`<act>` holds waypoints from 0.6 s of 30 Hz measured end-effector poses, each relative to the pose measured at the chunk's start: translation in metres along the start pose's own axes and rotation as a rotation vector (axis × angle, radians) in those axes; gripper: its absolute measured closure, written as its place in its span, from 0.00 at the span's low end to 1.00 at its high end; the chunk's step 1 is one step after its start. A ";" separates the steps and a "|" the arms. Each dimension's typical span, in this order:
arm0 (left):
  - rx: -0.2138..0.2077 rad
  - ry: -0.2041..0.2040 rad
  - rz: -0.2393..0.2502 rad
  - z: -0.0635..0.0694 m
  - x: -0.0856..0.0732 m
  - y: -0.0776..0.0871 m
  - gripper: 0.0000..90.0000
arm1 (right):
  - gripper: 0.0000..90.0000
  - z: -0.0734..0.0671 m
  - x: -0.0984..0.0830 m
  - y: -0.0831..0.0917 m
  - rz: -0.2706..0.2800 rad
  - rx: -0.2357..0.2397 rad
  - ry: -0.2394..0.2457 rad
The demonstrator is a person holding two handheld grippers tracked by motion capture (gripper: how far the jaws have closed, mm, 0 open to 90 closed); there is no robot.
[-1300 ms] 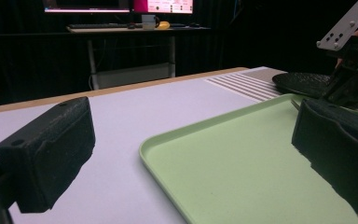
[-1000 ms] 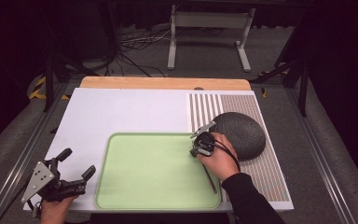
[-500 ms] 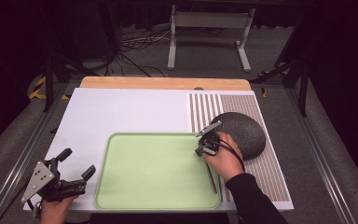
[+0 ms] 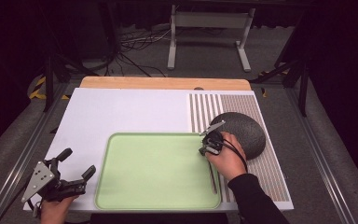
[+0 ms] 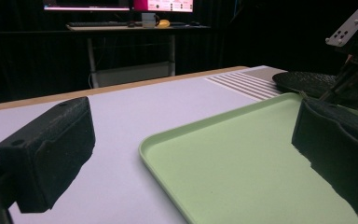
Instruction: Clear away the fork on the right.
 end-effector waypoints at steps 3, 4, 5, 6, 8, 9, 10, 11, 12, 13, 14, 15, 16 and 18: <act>0.000 -0.002 -0.001 0.000 0.000 0.000 0.00 | 1.00 0.002 0.000 0.001 -0.008 -0.008 -0.004; 0.000 -0.002 0.000 0.000 0.000 0.000 0.00 | 1.00 0.002 -0.001 0.001 -0.011 -0.012 -0.003; 0.000 -0.002 0.000 0.000 0.000 0.000 0.00 | 1.00 0.002 -0.001 0.001 -0.013 -0.012 -0.006; 0.000 -0.003 0.000 0.000 0.000 0.000 0.00 | 1.00 0.002 -0.001 0.001 -0.012 -0.012 -0.008; -0.001 -0.002 0.000 0.000 0.000 0.000 0.00 | 1.00 0.002 -0.001 0.002 -0.010 -0.011 -0.009; -0.001 -0.003 -0.001 0.000 0.000 0.000 0.00 | 0.99 0.003 -0.001 0.002 -0.005 -0.012 -0.008; -0.001 -0.003 -0.001 0.000 0.000 0.000 0.00 | 0.97 0.002 -0.001 0.003 0.005 -0.008 -0.011; -0.001 -0.003 -0.001 0.000 0.000 0.000 0.00 | 0.97 0.002 -0.001 0.003 0.005 -0.008 -0.011; -0.001 -0.004 -0.001 0.000 0.000 0.000 0.00 | 0.94 0.001 0.001 0.007 0.023 -0.005 -0.007; -0.001 -0.004 -0.001 0.000 0.000 0.000 0.00 | 0.94 0.001 0.001 0.007 0.023 -0.005 -0.007; 0.000 -0.003 0.000 0.000 0.000 0.000 0.00 | 0.90 0.000 0.003 0.009 0.036 -0.007 -0.007; 0.000 -0.002 0.001 0.000 0.000 0.000 0.00 | 0.80 -0.002 0.005 0.012 0.058 0.001 -0.010; 0.000 -0.002 0.002 0.000 0.000 0.000 0.00 | 0.70 -0.003 0.007 0.013 0.089 0.016 -0.021; 0.000 0.001 0.005 0.000 0.001 0.000 0.00 | 0.47 -0.005 0.012 0.016 0.148 0.040 -0.024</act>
Point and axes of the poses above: each handheld gripper's, and its own axes: y roughly backward along the jaws, x roughly out of its top, z roughly to its right, the point moved 5 cm from there along -y, roughly forward along the jaws, and after that the axes turned 1 degree about x, right-handed, at the moved point
